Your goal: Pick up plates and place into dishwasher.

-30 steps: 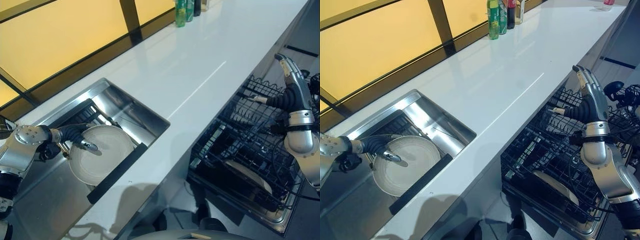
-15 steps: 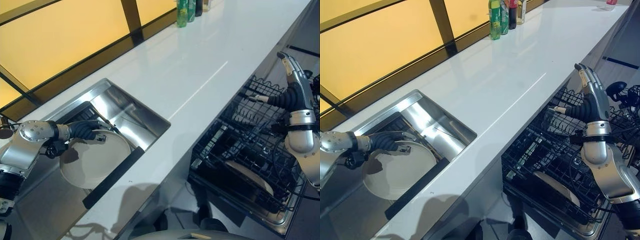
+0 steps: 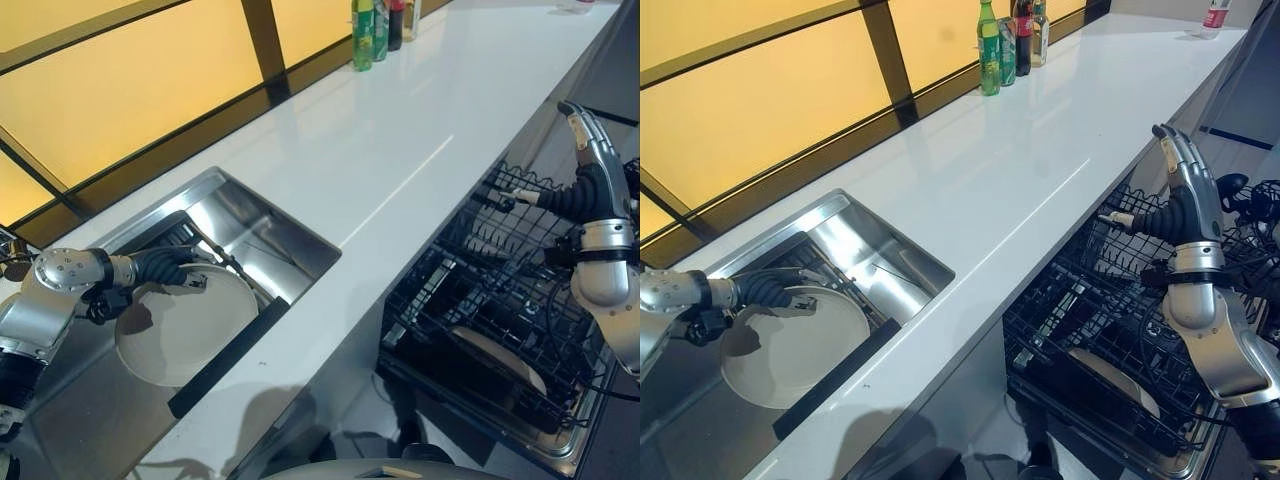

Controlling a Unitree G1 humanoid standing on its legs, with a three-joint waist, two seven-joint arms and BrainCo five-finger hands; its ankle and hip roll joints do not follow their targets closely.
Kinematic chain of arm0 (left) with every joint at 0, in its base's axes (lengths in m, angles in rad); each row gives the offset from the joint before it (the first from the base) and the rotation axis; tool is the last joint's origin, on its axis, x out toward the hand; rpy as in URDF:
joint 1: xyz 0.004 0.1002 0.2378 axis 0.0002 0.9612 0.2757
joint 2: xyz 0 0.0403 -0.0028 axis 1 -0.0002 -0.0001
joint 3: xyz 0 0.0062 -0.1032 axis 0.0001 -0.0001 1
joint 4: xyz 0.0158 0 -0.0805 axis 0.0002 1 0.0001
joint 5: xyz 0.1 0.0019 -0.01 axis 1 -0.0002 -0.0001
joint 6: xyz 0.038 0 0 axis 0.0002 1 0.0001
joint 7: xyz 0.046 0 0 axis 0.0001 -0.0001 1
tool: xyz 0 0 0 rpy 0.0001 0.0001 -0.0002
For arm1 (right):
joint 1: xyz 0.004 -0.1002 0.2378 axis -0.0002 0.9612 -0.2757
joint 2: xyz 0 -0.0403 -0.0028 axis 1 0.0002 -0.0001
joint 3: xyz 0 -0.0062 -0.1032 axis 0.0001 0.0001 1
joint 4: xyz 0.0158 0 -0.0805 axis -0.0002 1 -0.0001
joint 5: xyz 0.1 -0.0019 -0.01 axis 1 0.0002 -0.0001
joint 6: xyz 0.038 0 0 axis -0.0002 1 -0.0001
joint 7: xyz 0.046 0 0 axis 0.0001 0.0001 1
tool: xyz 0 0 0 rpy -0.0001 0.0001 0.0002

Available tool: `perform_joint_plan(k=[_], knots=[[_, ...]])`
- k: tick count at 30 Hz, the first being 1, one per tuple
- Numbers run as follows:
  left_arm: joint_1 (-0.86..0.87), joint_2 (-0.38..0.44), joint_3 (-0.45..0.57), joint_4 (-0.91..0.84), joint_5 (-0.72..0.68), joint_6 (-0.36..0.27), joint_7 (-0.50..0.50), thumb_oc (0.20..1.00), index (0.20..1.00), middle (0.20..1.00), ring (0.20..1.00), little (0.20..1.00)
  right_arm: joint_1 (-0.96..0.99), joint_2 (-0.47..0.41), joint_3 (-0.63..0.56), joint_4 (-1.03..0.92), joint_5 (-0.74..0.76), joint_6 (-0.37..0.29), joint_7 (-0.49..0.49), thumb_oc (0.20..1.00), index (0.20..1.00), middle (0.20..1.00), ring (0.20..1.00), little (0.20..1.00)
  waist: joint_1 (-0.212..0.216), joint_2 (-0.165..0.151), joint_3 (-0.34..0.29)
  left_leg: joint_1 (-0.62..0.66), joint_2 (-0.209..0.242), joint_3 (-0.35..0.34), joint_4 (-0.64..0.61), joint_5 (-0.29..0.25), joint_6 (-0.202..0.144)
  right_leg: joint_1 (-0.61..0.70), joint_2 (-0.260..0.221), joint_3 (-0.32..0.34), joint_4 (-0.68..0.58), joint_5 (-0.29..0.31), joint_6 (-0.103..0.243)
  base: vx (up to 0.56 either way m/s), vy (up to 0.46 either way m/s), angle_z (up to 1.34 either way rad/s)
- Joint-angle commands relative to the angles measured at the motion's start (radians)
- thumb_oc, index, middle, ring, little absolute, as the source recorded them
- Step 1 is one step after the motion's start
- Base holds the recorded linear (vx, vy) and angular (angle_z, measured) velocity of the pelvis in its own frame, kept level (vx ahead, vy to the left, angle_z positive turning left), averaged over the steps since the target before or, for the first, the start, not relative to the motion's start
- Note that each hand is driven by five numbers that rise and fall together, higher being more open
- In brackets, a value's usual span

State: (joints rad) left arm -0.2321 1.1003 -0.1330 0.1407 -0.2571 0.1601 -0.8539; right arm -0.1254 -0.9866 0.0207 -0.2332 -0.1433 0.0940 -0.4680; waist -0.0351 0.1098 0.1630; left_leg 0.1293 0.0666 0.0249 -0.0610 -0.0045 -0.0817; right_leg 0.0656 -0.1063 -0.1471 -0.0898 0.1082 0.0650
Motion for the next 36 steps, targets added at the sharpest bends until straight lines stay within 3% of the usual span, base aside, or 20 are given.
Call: perform_joint_plan(k=[1, 5, 6, 9, 11, 18, 22, 30, 36], knots=[[0.040, 0.057, 0.037, -0.017, -0.007, -0.060, 0.092, 0.200, 0.200, 0.200, 0.200, 0.200, 0.013, -0.045, -0.035, -0.063, 0.022, -0.028, -0.027, 1.000, 1.000, 1.000, 1.000, 1.000, 0.039, -0.055, -0.076, -0.088, -0.024, 0.012, 0.105, -0.063, 0.036, -0.011, -0.076, 0.019, 0.160, -0.155, 0.102, -0.06, 0.002, 0.00], [0.076, 0.070, 0.119, -0.033, 0.043, -0.107, 0.234, 0.200, 0.200, 0.200, 0.200, 0.200, 0.032, -0.041, -0.073, -0.074, 0.017, -0.025, -0.026, 1.000, 1.000, 1.000, 1.000, 1.000, 0.053, -0.060, -0.080, -0.092, -0.022, 0.006, 0.097, -0.056, 0.035, -0.010, -0.075, 0.008, 0.158, -0.157, 0.101, -0.03, 0.000, 0.00], [0.084, 0.070, 0.170, -0.041, 0.053, -0.138, 0.322, 0.200, 0.200, 0.200, 0.200, 0.200, 0.038, -0.039, -0.094, -0.073, 0.012, -0.026, -0.028, 1.000, 1.000, 1.000, 1.000, 1.000, 0.063, -0.064, -0.081, -0.094, -0.022, 0.001, 0.093, -0.054, 0.035, -0.009, -0.076, 0.001, 0.157, -0.159, 0.100, -0.05, -0.006, 0.00], [0.110, 0.057, 0.250, -0.059, 0.082, -0.175, 0.421, 0.200, 0.200, 0.200, 0.200, 0.200, 0.040, -0.026, -0.121, -0.073, -0.005, -0.032, -0.024, 1.000, 1.000, 1.000, 1.000, 1.000, 0.071, -0.069, -0.083, -0.096, -0.022, -0.005, 0.090, -0.052, 0.034, -0.008, -0.076, -0.008, 0.157, -0.161, 0.098, -0.04, -0.005, 0.02], [0.127, 0.029, 0.319, -0.087, 0.114, -0.222, 0.542, 0.200, 0.200, 0.200, 0.200, 0.200, 0.030, -0.015, -0.142, -0.075, -0.021, -0.038, -0.026, 1.000, 1.000, 1.000, 1.000, 1.000, 0.083, -0.077, -0.087, -0.099, -0.021, -0.011, 0.089, -0.049, 0.032, -0.007, -0.077, -0.017, 0.159, -0.164, 0.095, -0.04, -0.004, 0.04], [0.143, -0.038, 0.404, -0.201, 0.245, -0.311, 0.810, 0.200, 0.200, 0.200, 0.200, 0.200, -0.039, 0.003, -0.153, -0.096, -0.062, -0.044, -0.038, 1.000, 1.000, 1.000, 1.000, 1.000, 0.115, -0.097, -0.096, -0.110, -0.021, -0.034, 0.090, -0.049, 0.028, -0.004, -0.078, -0.045, 0.171, -0.178, 0.084, -0.04, -0.008, 0.10], [0.139, -0.075, 0.433, -0.286, 0.270, -0.368, 0.901, 0.200, 0.200, 0.200, 0.200, 0.200, -0.079, 0.017, -0.143, -0.121, -0.044, -0.075, -0.024, 1.000, 1.000, 1.000, 1.000, 1.000, 0.132, -0.106, -0.105, -0.113, -0.022, -0.046, 0.091, -0.050, 0.025, 0.001, -0.079, -0.058, 0.175, -0.185, 0.081, -0.02, -0.003, 0.05], [0.022, -0.170, 0.344, -0.374, 0.362, -0.526, 1.081, 0.200, 0.200, 0.200, 0.200, 0.200, -0.249, 0.105, 0.013, -0.165, 0.102, -0.186, 0.075, 1.000, 1.000, 1.000, 1.000, 1.000, 0.152, -0.120, -0.125, -0.114, -0.018, -0.063, 0.089, -0.049, 0.014, 0.005, -0.072, -0.074, 0.186, -0.199, 0.071, -0.04, -0.014, 0.07], [-0.100, -0.263, 0.197, -0.405, 0.400, -0.612, 1.132, 0.200, 0.200, 0.200, 0.200, 0.200, -0.354, 0.193, 0.156, -0.167, 0.147, -0.207, 0.175, 1.000, 1.000, 1.000, 1.000, 1.000, 0.151, -0.122, -0.140, -0.115, -0.016, -0.075, 0.078, -0.041, 0.011, 0.004, -0.062, -0.077, 0.202, -0.214, 0.063, -0.03, -0.001, 0.02]])
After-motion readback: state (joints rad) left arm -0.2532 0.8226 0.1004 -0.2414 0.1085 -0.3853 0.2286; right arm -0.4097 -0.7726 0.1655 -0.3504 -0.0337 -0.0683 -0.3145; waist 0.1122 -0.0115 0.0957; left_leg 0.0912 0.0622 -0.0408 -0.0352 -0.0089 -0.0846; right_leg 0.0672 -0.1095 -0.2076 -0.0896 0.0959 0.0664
